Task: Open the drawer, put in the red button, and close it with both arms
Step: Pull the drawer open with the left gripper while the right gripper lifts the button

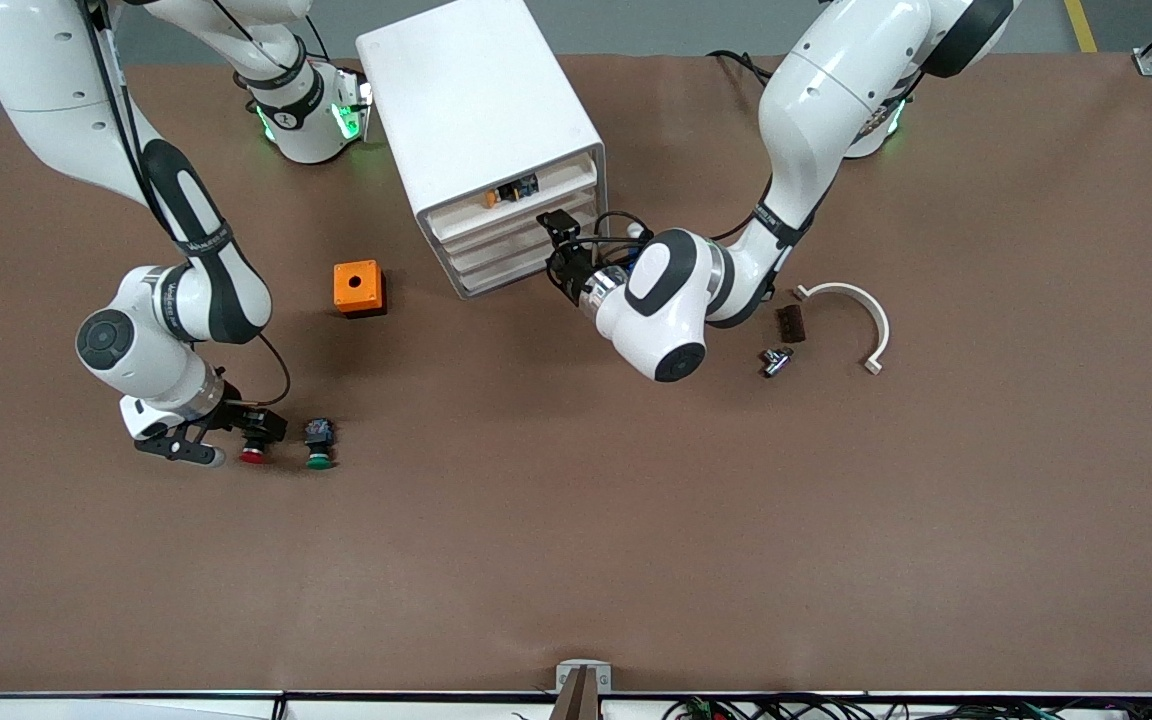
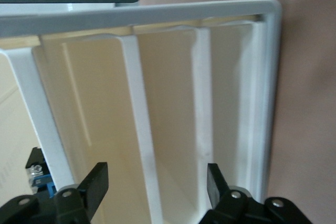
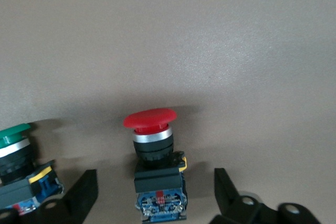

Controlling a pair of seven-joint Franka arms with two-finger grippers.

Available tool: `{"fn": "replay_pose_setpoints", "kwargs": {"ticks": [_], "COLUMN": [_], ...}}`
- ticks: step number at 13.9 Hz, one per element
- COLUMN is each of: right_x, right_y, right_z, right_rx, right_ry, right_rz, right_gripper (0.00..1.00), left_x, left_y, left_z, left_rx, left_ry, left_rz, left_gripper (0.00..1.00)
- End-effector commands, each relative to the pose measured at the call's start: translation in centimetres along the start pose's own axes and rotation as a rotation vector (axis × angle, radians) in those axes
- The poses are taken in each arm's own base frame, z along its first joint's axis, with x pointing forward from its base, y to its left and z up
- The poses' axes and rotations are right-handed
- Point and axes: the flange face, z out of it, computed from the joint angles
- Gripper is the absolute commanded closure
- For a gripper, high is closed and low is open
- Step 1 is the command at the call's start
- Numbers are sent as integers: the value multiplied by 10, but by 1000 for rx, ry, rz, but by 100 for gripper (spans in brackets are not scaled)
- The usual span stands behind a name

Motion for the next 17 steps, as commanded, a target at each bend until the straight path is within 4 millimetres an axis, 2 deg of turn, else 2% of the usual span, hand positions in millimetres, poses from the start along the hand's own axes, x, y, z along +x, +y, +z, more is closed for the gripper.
{"fn": "replay_pose_setpoints", "kwargs": {"ticks": [1, 3, 4, 5, 6, 7, 9, 10, 12, 13, 15, 17], "right_x": [-2, -2, -2, -2, -2, -2, -2, -1, 8, 11, 14, 5], "right_y": [-1, -1, -1, -1, 0, 0, -1, -2, -11, -23, -50, -88], "right_z": [1, 2, 2, 2, 2, 1, -7, -20, -65, -93, -146, -186], "right_rx": [4, 3, 3, 3, 3, 3, 3, 3, 6, 3, -10, -20], "right_ry": [7, 7, 7, 5, 5, 5, -6, -24, -41, -70, -129, -147], "right_rz": [10, 10, 9, 12, 13, 15, 17, 24, 76, 109, 176, 252], "right_gripper": [36, 51, 61, 86, 100, 100, 100, 100, 100, 100, 100, 100], "left_x": [-5, -4, -5, -5, -5, -5, -4, -3, -3, -3, -7, -9], "left_y": [-2, 2, 0, 0, -2, -2, 3, 5, 11, 17, 28, 36], "left_z": [20, 29, 36, 38, 41, 42, 41, 38, 20, 8, -30, -66], "left_rx": [47, 54, 58, 57, 57, 57, 57, 54, 39, 33, 18, 1], "left_ry": [19, 30, 40, 42, 48, 50, 48, 46, 24, 4, -56, -114], "left_rz": [-14, -20, -18, -17, -15, -15, -21, -22, -18, -18, -11, 1], "left_gripper": [26, 29, 41, 50, 60, 69, 100, 100, 100, 100, 100, 100]}}
